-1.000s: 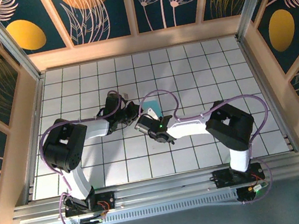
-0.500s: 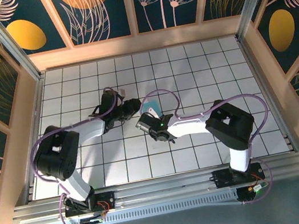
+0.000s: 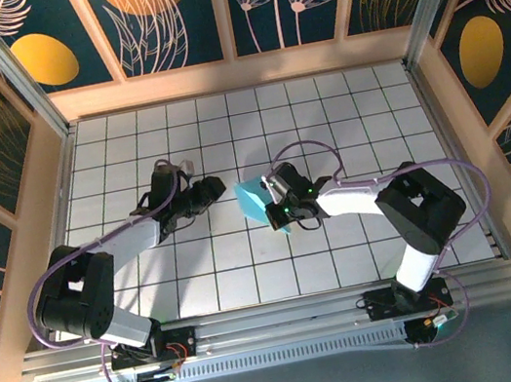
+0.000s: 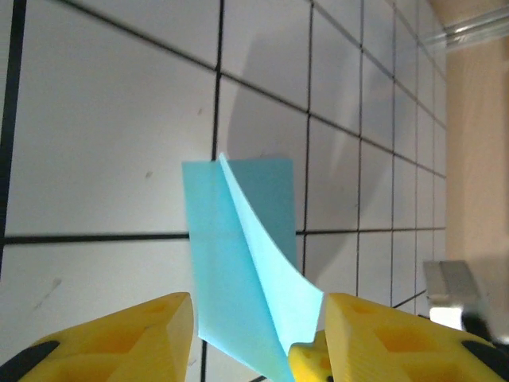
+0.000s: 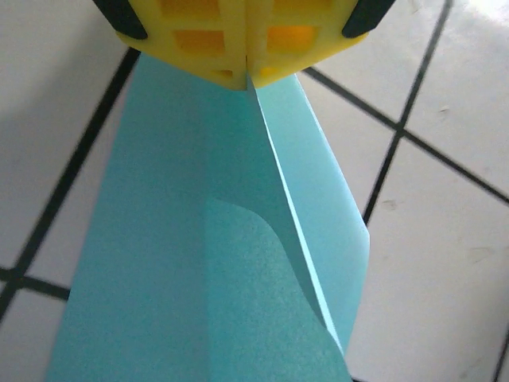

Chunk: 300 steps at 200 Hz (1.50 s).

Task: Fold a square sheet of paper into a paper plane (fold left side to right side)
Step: Fourth fold the wing at the center of the table.

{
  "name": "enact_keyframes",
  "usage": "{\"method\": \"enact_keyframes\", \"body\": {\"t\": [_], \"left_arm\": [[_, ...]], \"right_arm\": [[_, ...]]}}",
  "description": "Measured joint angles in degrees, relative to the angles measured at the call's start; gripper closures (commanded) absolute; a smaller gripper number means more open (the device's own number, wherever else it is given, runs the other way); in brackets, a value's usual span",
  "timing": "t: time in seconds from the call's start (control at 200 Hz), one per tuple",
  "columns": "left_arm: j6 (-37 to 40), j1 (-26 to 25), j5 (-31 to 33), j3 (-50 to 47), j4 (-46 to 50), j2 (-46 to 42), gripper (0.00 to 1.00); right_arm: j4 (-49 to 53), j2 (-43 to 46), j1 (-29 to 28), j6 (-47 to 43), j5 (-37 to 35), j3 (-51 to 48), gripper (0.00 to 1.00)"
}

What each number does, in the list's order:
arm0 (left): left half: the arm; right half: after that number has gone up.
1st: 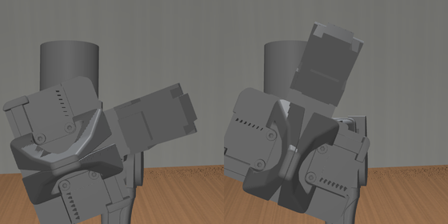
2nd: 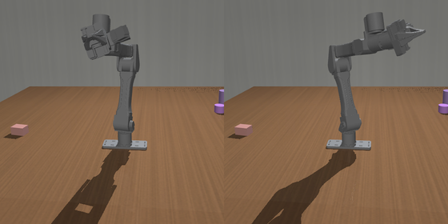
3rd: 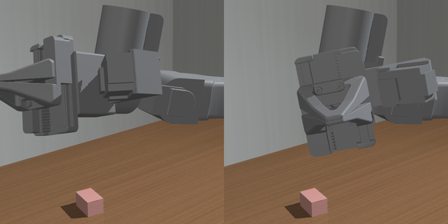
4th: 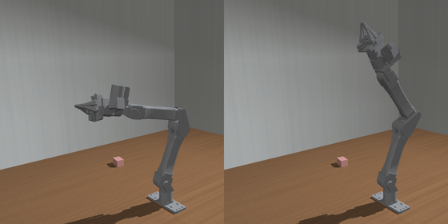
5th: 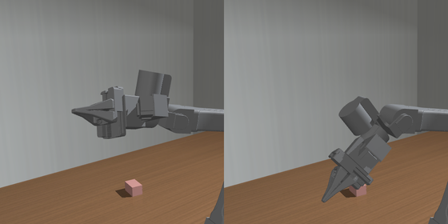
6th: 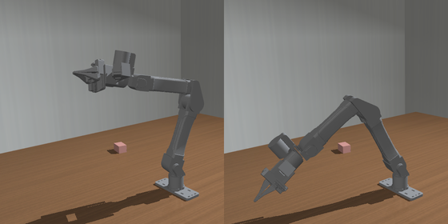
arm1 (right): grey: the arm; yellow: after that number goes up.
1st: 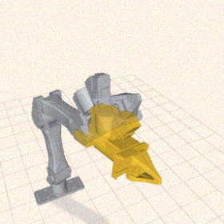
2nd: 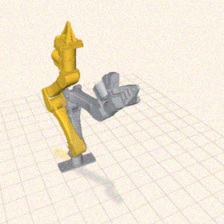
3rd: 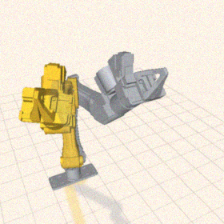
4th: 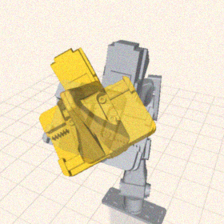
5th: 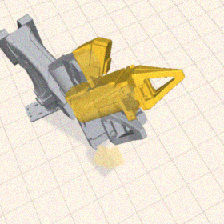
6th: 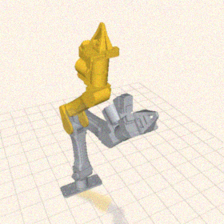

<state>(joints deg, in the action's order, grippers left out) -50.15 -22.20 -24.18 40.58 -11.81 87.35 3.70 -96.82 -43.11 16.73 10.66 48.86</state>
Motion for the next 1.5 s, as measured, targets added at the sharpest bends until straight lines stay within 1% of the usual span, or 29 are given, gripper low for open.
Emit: {"method": "enact_keyframes", "body": {"t": [0.11,0.27,0.445,0.701,1.161,1.356,1.501], "left_arm": [[0.0,-1.0,-1.3,-0.6,-0.2,1.5,0.54],[-0.1,-3.8,-2.4,-0.6,-1.4,3.7,0.56],[-0.8,-6.7,-2.6,0.9,-2.2,7.6,0.57],[-2.4,-8.4,-3.0,2.0,-4.9,11.0,0.57],[-2.8,-9.0,-2.8,3.6,-5.6,15.3,0.58],[-2.6,-9.1,-1.9,4.8,-3.8,15.8,0.58],[-2.1,-9.1,-1.3,5.8,-2.9,16.3,0.59]], "right_arm": [[-2.1,0.0,2.2,1.0,6.8,-0.7,1.0],[-5.3,0.0,4.9,3.4,14.5,-2.1,1.0],[-7.3,-0.3,5.9,5.0,19.4,-2.4,1.0],[-8.7,-2.0,5.9,6.3,22.0,-2.6,1.0],[-10.0,-3.0,6.0,6.6,22.9,-2.9,1.0],[-10.0,-3.8,6.0,6.6,23.1,-2.9,0.91],[-10.0,-3.8,6.0,6.6,23.9,-2.9,0.87]]}}
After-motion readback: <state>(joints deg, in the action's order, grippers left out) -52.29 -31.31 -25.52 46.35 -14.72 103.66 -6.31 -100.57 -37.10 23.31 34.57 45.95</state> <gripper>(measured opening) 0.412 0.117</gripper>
